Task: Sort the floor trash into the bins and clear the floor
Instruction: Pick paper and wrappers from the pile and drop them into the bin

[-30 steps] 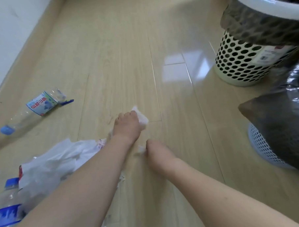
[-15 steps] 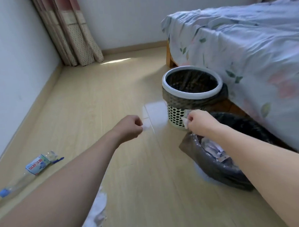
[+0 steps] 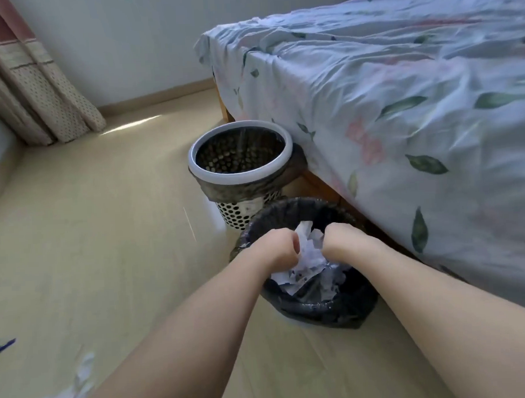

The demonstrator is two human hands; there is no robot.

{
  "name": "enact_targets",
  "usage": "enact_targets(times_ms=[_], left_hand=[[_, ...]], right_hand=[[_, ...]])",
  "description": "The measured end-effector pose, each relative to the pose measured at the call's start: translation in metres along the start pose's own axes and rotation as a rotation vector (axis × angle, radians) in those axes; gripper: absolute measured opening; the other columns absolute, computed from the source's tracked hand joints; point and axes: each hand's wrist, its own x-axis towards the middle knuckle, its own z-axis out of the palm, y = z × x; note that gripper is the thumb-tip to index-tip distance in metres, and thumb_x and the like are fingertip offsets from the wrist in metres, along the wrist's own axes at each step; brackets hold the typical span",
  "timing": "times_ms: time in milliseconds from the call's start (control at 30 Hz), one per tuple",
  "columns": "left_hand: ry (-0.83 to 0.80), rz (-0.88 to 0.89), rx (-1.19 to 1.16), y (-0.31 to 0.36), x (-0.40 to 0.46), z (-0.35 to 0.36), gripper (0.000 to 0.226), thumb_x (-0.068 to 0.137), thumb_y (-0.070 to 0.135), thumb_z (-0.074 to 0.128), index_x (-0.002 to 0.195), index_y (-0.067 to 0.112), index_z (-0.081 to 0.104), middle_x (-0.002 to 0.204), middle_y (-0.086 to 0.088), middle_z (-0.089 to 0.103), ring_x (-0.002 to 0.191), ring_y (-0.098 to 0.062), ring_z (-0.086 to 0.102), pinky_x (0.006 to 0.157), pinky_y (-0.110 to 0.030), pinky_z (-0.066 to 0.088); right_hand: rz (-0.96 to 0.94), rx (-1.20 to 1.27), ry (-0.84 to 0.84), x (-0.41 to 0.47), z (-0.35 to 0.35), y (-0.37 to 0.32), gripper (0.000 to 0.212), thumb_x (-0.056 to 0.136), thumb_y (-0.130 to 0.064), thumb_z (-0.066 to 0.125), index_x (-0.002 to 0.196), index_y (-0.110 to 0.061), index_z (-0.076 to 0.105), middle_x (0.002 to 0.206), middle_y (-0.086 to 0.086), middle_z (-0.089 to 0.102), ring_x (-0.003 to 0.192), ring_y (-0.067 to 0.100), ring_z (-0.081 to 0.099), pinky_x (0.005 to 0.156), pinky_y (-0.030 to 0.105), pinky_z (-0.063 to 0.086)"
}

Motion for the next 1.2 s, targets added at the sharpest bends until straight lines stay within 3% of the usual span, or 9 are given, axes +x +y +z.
enact_targets(times_ms=[100,167,300,400,667,733,867,1033,1200], left_hand=[[0.059,-0.019,-0.007,-0.005,-0.002,-0.011,0.035,0.086,0.002,0.05,0.115,0.018,0.062,0.115,-0.003,0.062,0.096,-0.021,0.058,0.074,-0.03,0.049],[0.209,-0.055,-0.041,-0.026,-0.013,-0.046,0.033,0.084,0.004,0.049,0.11,0.018,0.065,0.113,-0.002,0.064,0.101,-0.021,0.059,0.083,-0.034,0.053],[0.395,-0.215,-0.07,-0.108,-0.067,-0.114,0.031,0.086,0.008,0.044,0.107,0.016,0.066,0.11,-0.001,0.065,0.1,-0.021,0.059,0.086,-0.033,0.051],[0.408,-0.366,-0.046,-0.194,-0.128,-0.134,0.032,0.087,0.008,0.042,0.107,0.016,0.066,0.111,-0.001,0.064,0.099,-0.021,0.059,0.083,-0.031,0.051],[0.266,-0.74,-0.155,-0.402,-0.289,-0.055,0.028,0.089,0.008,0.045,0.107,0.015,0.066,0.108,0.002,0.064,0.095,-0.017,0.056,0.068,-0.022,0.042],[0.24,-0.782,-0.198,-0.429,-0.31,-0.026,0.026,0.089,0.01,0.047,0.105,0.016,0.067,0.103,0.005,0.064,0.092,-0.015,0.056,0.062,-0.019,0.041],[0.227,-0.761,-0.308,-0.47,-0.32,0.029,0.013,0.085,0.023,0.056,0.094,0.024,0.066,0.1,0.01,0.064,0.095,-0.015,0.059,0.082,-0.029,0.049],[0.149,-0.636,-0.045,-0.475,-0.295,0.061,0.029,0.081,0.056,0.06,0.102,0.036,0.062,0.105,0.01,0.054,0.107,-0.016,0.043,0.094,-0.034,0.03],[0.164,-0.66,-0.008,-0.472,-0.289,0.058,0.014,0.085,0.023,0.054,0.089,0.031,0.066,0.09,0.011,0.052,0.105,-0.018,0.051,0.089,-0.033,0.031]], right_hand=[[-0.01,-0.083,0.042,0.004,-0.013,-0.007,0.035,0.095,-0.009,0.049,0.128,0.0,0.053,0.113,0.016,0.06,0.095,0.029,0.061,0.076,0.036,0.054],[-0.078,-0.051,0.151,0.004,-0.028,-0.03,0.036,0.095,-0.009,0.05,0.13,-0.003,0.052,0.128,0.016,0.057,0.114,0.033,0.057,0.093,0.038,0.049],[-0.361,-0.019,0.216,-0.008,-0.031,-0.123,0.027,0.091,-0.01,0.049,0.117,-0.008,0.059,0.115,0.01,0.062,0.102,0.028,0.06,0.084,0.033,0.05],[-0.556,-0.039,0.109,-0.023,0.006,-0.215,0.036,0.09,-0.008,0.045,0.124,-0.009,0.056,0.125,0.009,0.057,0.107,0.027,0.058,0.086,0.034,0.05],[-0.867,-0.147,-0.172,-0.053,0.204,-0.395,0.047,0.089,-0.007,0.043,0.135,-0.018,0.05,0.135,0.006,0.051,0.117,0.025,0.054,0.09,0.03,0.046],[-0.898,-0.212,-0.203,-0.049,0.245,-0.411,0.051,0.091,-0.006,0.042,0.14,-0.019,0.043,0.136,0.007,0.046,0.115,0.027,0.054,0.087,0.033,0.047],[-0.89,-0.306,-0.186,-0.03,0.308,-0.425,0.044,0.091,-0.012,0.049,0.134,-0.018,0.044,0.126,0.01,0.044,0.105,0.031,0.057,0.082,0.038,0.049],[-0.815,-0.181,-0.122,-0.012,0.339,-0.423,0.018,0.093,-0.014,0.045,0.106,-0.008,0.056,0.11,0.013,0.058,0.098,0.031,0.057,0.077,0.034,0.045],[-0.733,-0.078,-0.147,-0.016,0.334,-0.414,0.015,0.089,-0.012,0.047,0.097,-0.007,0.059,0.102,0.01,0.061,0.09,0.028,0.058,0.071,0.033,0.045]])
